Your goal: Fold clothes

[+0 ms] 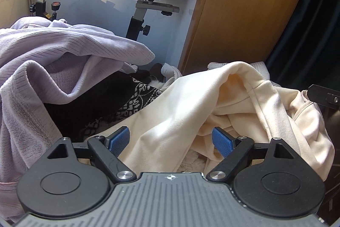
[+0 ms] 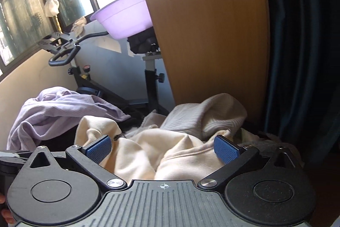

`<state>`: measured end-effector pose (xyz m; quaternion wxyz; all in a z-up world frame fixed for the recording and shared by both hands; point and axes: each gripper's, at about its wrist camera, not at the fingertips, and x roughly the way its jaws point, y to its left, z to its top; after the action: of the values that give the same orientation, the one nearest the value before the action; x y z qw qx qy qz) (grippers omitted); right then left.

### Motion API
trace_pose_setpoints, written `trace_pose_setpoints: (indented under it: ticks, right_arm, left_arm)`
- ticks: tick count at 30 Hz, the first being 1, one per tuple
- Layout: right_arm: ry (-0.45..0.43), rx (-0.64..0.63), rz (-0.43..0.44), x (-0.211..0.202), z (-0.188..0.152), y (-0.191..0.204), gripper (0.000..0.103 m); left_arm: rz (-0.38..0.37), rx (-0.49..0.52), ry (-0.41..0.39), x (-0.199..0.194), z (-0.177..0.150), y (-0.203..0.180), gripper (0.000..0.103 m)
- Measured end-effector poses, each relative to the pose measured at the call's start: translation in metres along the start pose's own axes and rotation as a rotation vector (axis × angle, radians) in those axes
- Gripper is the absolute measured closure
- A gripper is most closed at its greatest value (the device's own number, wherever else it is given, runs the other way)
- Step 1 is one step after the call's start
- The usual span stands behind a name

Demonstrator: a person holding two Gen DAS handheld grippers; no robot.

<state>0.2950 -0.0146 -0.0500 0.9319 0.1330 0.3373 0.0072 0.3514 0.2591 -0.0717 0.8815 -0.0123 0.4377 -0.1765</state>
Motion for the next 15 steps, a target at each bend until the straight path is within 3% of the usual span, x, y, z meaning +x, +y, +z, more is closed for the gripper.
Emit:
trace_pose_setpoints:
  ticks: [6, 10, 15]
  right_arm:
    - [0.107, -0.131, -0.08, 0.023, -0.022, 0.011, 0.001]
    - [0.126, -0.219, -0.102, 0.028, -0.034, 0.029, 0.001]
    - [0.137, -0.221, -0.102, 0.029, -0.039, 0.034, 0.001]
  left_arm:
    - [0.006, 0.0, 0.009, 0.0, -0.001, -0.006, 0.011]
    - [0.015, 0.006, 0.011, 0.0, -0.001, -0.008, 0.01]
    - [-0.001, -0.006, 0.011, -0.002, 0.001, -0.01, 0.008]
